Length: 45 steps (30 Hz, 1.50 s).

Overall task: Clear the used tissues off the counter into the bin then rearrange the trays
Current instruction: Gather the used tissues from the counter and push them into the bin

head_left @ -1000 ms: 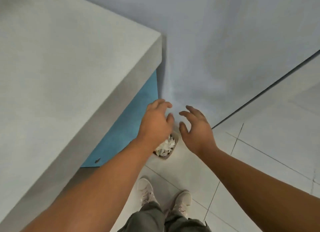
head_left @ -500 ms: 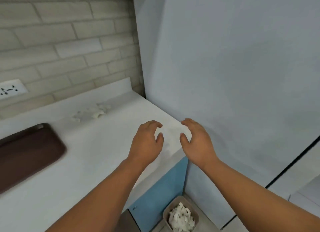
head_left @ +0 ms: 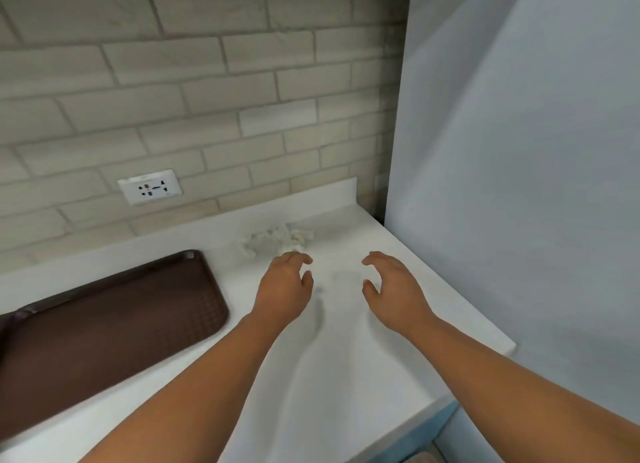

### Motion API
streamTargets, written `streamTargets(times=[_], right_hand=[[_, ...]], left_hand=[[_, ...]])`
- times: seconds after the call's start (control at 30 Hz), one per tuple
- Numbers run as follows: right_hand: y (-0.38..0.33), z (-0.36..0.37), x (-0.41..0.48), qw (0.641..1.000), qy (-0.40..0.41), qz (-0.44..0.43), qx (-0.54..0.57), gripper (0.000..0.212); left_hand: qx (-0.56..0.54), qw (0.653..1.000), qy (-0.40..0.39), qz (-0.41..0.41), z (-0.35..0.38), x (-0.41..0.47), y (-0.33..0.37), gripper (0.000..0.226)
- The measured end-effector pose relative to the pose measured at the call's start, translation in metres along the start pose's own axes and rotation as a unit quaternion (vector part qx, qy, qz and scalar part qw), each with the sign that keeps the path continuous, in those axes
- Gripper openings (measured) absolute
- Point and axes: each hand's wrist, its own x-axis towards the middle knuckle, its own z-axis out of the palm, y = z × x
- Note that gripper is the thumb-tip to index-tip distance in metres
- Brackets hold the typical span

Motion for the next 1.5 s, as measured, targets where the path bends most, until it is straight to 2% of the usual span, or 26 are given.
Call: streamTargets(times=[0.17,0.3,0.53,0.67,0.83,1.03,1.13,1.2,1.33,1.43,1.5], right_hand=[[-0.011,0.034,0.06,1.0,-0.025,0.014,0.001,0.052],[-0.017,0.061,0.099,0.998,-0.049,0.018,-0.02,0.055],[-0.011,0.09,0.133,0.998,-0.054,0.025,-0.036,0.052],[0.002,0.101,0.141,0.997,-0.053,0.044,-0.044,0.045],[0.011,0.117,0.144,0.995,-0.066,0.057,-0.045,0.042],[0.004,0.139,0.151,0.994,-0.087,0.062,-0.033,0.042],[-0.005,0.152,0.159,0.993,-0.101,0.059,-0.033,0.043],[-0.01,0.162,0.164,0.992,-0.106,0.051,-0.039,0.043],[-0.016,0.182,0.175,0.992,-0.102,0.041,-0.059,0.044],[-0.019,0.2,0.188,0.992,-0.089,0.029,-0.085,0.042],[-0.022,0.211,0.199,0.994,-0.058,0.035,-0.091,0.042]], left_hand=[[0.033,0.999,-0.013,-0.031,0.011,0.049,-0.061,0.031],[0.103,0.991,-0.073,-0.044,0.023,0.09,-0.101,0.04],[0.135,0.978,-0.159,-0.028,0.058,0.154,-0.128,0.048],[0.13,0.977,-0.169,-0.011,0.079,0.168,-0.135,0.039],[0.069,0.987,-0.14,-0.026,0.084,0.167,-0.15,0.022],[-0.094,0.99,-0.076,-0.074,0.036,0.162,-0.155,0.017],[-0.126,0.988,-0.06,-0.073,0.01,0.156,-0.16,0.014],[-0.14,0.985,-0.045,-0.088,-0.005,0.152,-0.164,0.015],[-0.196,0.964,-0.053,-0.175,-0.022,0.146,-0.185,0.02],[-0.256,0.934,-0.051,-0.244,-0.038,0.137,-0.196,0.054],[-0.265,0.922,-0.045,-0.28,-0.049,0.13,-0.2,0.058]])
